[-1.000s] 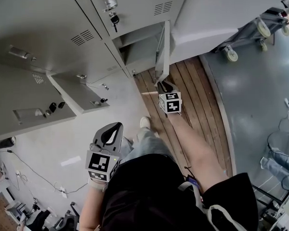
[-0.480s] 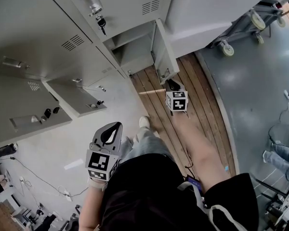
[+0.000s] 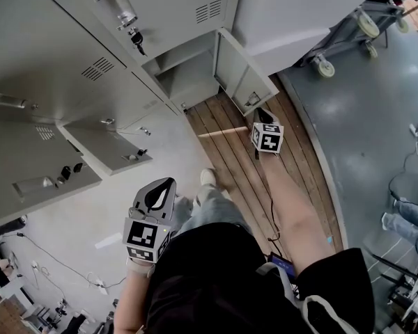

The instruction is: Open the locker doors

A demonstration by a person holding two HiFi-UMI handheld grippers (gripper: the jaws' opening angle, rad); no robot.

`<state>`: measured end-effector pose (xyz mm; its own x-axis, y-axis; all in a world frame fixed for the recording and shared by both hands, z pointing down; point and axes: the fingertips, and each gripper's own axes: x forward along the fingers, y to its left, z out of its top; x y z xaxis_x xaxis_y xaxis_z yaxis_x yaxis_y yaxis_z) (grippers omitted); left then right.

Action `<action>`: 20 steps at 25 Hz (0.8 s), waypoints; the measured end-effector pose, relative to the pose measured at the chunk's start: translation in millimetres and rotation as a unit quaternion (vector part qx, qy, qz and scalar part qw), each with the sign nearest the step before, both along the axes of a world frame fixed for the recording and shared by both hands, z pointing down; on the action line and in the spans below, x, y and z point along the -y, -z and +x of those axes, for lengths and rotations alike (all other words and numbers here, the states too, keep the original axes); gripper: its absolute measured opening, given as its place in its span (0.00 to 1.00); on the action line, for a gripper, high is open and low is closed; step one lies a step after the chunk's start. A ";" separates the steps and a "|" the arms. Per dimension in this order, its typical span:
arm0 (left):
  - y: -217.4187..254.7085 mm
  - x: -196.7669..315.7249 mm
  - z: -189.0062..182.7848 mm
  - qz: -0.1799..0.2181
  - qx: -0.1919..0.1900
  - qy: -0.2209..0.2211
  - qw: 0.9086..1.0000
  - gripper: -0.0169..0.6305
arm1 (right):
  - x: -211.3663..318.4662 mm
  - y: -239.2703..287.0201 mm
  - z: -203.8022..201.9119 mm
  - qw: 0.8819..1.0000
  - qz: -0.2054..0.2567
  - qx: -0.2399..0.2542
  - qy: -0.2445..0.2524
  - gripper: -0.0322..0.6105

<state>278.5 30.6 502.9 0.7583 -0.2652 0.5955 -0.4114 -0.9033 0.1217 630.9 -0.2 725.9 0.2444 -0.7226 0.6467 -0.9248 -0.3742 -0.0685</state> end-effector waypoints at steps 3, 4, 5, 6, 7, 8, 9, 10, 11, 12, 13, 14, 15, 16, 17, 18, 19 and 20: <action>-1.7 1.8 -0.1 -0.001 0.002 -0.001 1.000 0.05 | 0.2 0.3 15.6 1.000 -0.001 -0.002 -0.018 0.12; -2.0 2.2 0.0 -0.001 0.003 -0.002 1.000 0.05 | 0.3 0.2 19.7 1.000 -0.001 -0.002 -0.023 0.12; -2.1 2.5 0.0 -0.001 0.003 -0.003 1.000 0.05 | 0.4 0.1 23.3 1.000 -0.001 -0.002 -0.028 0.12; -2.0 2.9 -0.1 -0.001 0.003 -0.003 1.000 0.05 | 0.5 0.0 26.4 1.000 -0.001 -0.002 -0.031 0.12; -1.7 3.5 -0.4 -0.001 0.004 -0.004 1.000 0.05 | 0.7 0.1 29.3 0.999 -0.002 -0.003 -0.034 0.12; -1.4 4.4 -1.0 -0.001 0.004 -0.004 1.000 0.05 | 0.9 0.2 31.8 0.999 -0.002 -0.005 -0.037 0.12; -1.2 5.5 -1.9 0.000 0.004 -0.004 1.000 0.05 | 1.2 0.4 34.0 0.999 -0.003 -0.006 -0.040 0.12; -1.1 6.7 -3.0 0.000 0.004 -0.003 1.000 0.05 | 1.5 0.4 35.9 0.999 -0.003 -0.006 -0.043 0.12; -1.2 7.9 -4.2 0.000 0.005 -0.003 1.000 0.05 | 1.5 0.2 37.5 0.999 -0.004 -0.006 -0.047 0.12; -1.4 9.0 -5.5 0.000 0.005 -0.002 1.000 0.05 | 1.6 -0.1 38.9 0.999 -0.004 -0.006 -0.050 0.12; -1.6 10.0 -6.7 0.000 0.006 -0.001 1.000 0.05 | 1.8 -0.5 40.2 0.999 -0.005 -0.007 -0.053 0.12; -1.7 10.7 -7.7 0.000 0.006 -0.001 1.000 0.05 | 2.1 -0.9 41.3 0.998 -0.006 -0.008 -0.055 0.12; -1.5 11.1 -8.5 0.001 0.006 -0.001 1.000 0.05 | 2.4 -1.1 42.3 0.998 -0.007 -0.008 -0.056 0.12; -1.0 11.3 -9.1 0.001 0.006 -0.001 1.000 0.05 | 2.5 -1.0 43.0 0.998 -0.008 -0.009 -0.057 0.12; -0.3 11.4 -9.9 0.002 0.006 -0.001 1.000 0.05 | 2.4 -0.6 43.3 0.998 -0.009 -0.010 -0.058 0.12; 0.5 11.7 -10.7 0.002 0.005 -0.001 1.000 0.05 | 2.0 0.1 43.2 0.998 -0.011 -0.012 -0.058 0.12; 1.1 12.1 -11.5 0.002 0.004 -0.001 1.000 0.05 | 1.3 1.0 42.8 0.998 -0.014 -0.014 -0.058 0.12; 1.6 12.6 -12.4 0.003 0.002 -0.001 1.000 0.05 | 0.1 2.1 42.3 0.998 -0.017 -0.017 -0.059 0.12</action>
